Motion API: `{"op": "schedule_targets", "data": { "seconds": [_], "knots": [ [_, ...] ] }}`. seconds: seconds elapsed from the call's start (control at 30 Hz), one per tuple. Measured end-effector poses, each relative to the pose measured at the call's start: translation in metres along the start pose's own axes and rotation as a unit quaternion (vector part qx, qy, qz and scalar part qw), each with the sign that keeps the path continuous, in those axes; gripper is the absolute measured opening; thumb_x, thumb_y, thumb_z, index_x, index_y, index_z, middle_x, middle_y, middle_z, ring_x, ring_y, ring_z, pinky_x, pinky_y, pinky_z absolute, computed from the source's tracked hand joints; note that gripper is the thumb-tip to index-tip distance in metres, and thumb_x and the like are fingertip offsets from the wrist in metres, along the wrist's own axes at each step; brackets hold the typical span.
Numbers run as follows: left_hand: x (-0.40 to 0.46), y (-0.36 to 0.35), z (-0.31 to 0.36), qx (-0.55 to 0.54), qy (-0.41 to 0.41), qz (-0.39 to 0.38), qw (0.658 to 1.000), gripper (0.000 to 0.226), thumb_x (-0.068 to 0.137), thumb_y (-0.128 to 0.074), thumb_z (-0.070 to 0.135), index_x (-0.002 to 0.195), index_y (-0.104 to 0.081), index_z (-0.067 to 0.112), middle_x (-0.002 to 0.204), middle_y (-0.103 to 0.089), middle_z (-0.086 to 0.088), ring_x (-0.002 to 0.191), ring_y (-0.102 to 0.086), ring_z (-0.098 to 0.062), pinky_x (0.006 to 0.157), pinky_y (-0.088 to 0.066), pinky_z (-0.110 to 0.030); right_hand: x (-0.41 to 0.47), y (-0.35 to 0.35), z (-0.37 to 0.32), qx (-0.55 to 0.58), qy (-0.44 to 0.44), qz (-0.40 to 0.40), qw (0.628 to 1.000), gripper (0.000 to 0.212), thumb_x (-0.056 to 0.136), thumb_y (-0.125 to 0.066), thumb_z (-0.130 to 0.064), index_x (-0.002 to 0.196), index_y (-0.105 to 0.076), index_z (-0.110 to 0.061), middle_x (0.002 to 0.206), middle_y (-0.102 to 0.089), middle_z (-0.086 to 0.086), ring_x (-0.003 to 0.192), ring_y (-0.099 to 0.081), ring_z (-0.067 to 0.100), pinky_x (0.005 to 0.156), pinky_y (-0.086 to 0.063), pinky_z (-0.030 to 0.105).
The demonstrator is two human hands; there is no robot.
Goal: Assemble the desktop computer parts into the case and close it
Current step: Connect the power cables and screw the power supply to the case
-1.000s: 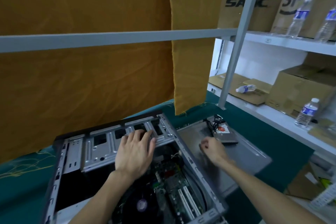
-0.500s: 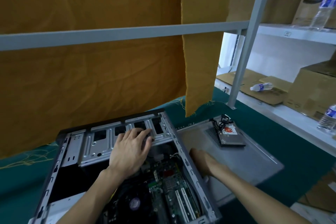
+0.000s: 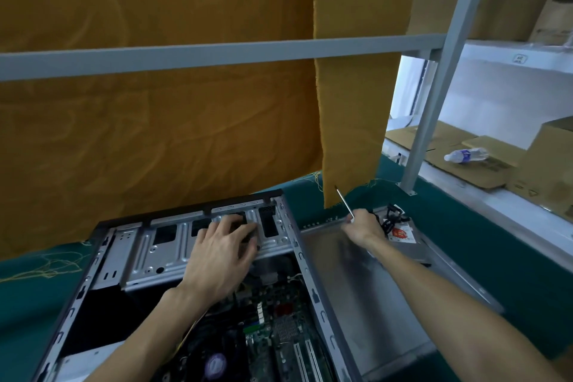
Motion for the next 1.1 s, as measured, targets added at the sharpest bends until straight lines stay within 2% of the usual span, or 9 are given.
{"op": "schedule_targets", "data": {
  "seconds": [0.1, 0.2, 0.37, 0.5, 0.67, 0.77, 0.87, 1.0, 1.1],
  "knots": [
    [0.018, 0.001, 0.012, -0.034, 0.0, 0.041, 0.999, 0.033, 0.104, -0.049, 0.035, 0.132, -0.064, 0.026, 0.139, -0.051, 0.002, 0.125, -0.048, -0.025, 0.1, -0.041, -0.041, 0.015, -0.003, -0.008, -0.063, 0.031, 0.018, 0.997, 0.031, 0.093, -0.071, -0.039, 0.111, -0.065, -0.015, 0.108, -0.068, 0.007, 0.091, -0.066, 0.027, 0.074, -0.052, 0.034],
    [0.029, -0.005, 0.016, -0.07, 0.012, 0.036, 0.997, 0.037, 0.105, -0.048, 0.033, 0.138, -0.059, 0.022, 0.141, -0.051, 0.004, 0.13, -0.045, -0.022, 0.106, -0.04, -0.041, 0.028, -0.008, -0.017, -0.11, 0.064, -0.006, 0.992, 0.04, 0.091, -0.072, -0.047, 0.113, -0.067, -0.014, 0.105, -0.068, 0.007, 0.089, -0.068, 0.027, 0.071, -0.054, 0.034],
    [0.027, -0.01, 0.007, -0.1, 0.031, 0.044, 0.994, 0.035, 0.104, -0.047, 0.036, 0.133, -0.061, 0.022, 0.135, -0.053, 0.007, 0.123, -0.048, -0.019, 0.102, -0.041, -0.037, 0.053, -0.015, -0.019, -0.068, 0.066, -0.08, 0.992, 0.027, 0.087, -0.079, -0.039, 0.102, -0.073, -0.018, 0.098, -0.071, 0.004, 0.091, -0.067, 0.025, 0.083, -0.057, 0.037],
    [0.03, -0.012, 0.01, -0.082, 0.034, 0.031, 0.996, 0.033, 0.104, -0.047, 0.037, 0.13, -0.062, 0.023, 0.132, -0.054, 0.006, 0.119, -0.052, -0.019, 0.102, -0.041, -0.039, 0.064, -0.015, -0.018, -0.049, 0.055, -0.099, 0.992, 0.028, 0.082, -0.083, -0.042, 0.092, -0.072, -0.018, 0.094, -0.071, 0.004, 0.091, -0.068, 0.024, 0.084, -0.056, 0.037],
    [0.029, -0.011, 0.009, -0.088, 0.038, 0.03, 0.995, 0.033, 0.104, -0.045, 0.038, 0.129, -0.061, 0.024, 0.131, -0.054, 0.006, 0.118, -0.053, -0.019, 0.101, -0.041, -0.04, 0.072, -0.02, -0.022, -0.069, 0.046, -0.108, 0.991, 0.035, 0.08, -0.086, -0.038, 0.103, -0.073, -0.014, 0.099, -0.069, 0.004, 0.095, -0.067, 0.026, 0.089, -0.058, 0.04],
    [0.029, -0.011, 0.009, -0.088, 0.035, 0.03, 0.995, 0.033, 0.104, -0.046, 0.037, 0.128, -0.062, 0.022, 0.13, -0.055, 0.006, 0.117, -0.054, -0.02, 0.101, -0.042, -0.04, 0.074, -0.022, -0.029, -0.072, 0.027, -0.111, 0.991, 0.029, 0.083, -0.085, -0.025, 0.101, -0.071, -0.007, 0.098, -0.068, 0.009, 0.085, -0.067, 0.026, 0.07, -0.058, 0.033],
    [0.029, -0.01, 0.009, -0.088, 0.035, 0.032, 0.995, 0.032, 0.104, -0.046, 0.036, 0.127, -0.062, 0.022, 0.129, -0.056, 0.005, 0.116, -0.054, -0.02, 0.1, -0.042, -0.041, 0.073, -0.023, -0.037, -0.09, 0.024, -0.11, 0.99, 0.022, 0.087, -0.081, -0.016, 0.095, -0.064, -0.005, 0.098, -0.066, 0.011, 0.069, -0.062, 0.019, 0.047, -0.045, 0.024],
    [0.029, -0.009, 0.009, -0.087, 0.033, 0.032, 0.995, 0.032, 0.104, -0.046, 0.036, 0.127, -0.062, 0.022, 0.129, -0.056, 0.005, 0.116, -0.054, -0.02, 0.101, -0.041, -0.04, 0.075, -0.022, -0.038, -0.083, 0.017, -0.097, 0.992, 0.017, 0.085, -0.076, -0.006, 0.083, -0.059, -0.006, 0.085, -0.065, 0.011, 0.062, -0.065, 0.022, 0.041, -0.043, 0.023],
    [0.029, -0.009, 0.009, -0.086, 0.035, 0.032, 0.995, 0.031, 0.104, -0.046, 0.036, 0.127, -0.063, 0.023, 0.129, -0.055, 0.006, 0.116, -0.054, -0.019, 0.1, -0.041, -0.039, 0.076, -0.022, -0.033, -0.05, 0.002, -0.09, 0.995, 0.013, 0.081, -0.078, -0.005, 0.081, -0.066, -0.002, 0.078, -0.069, 0.013, 0.056, -0.064, 0.021, 0.046, -0.049, 0.026]
  ]
}}
Point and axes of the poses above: each hand's wrist, its own x-axis towards the middle knuckle, its own y-axis out of the back of the hand, z = x × y, the point moved 4 cm from there along x, towards the middle knuckle
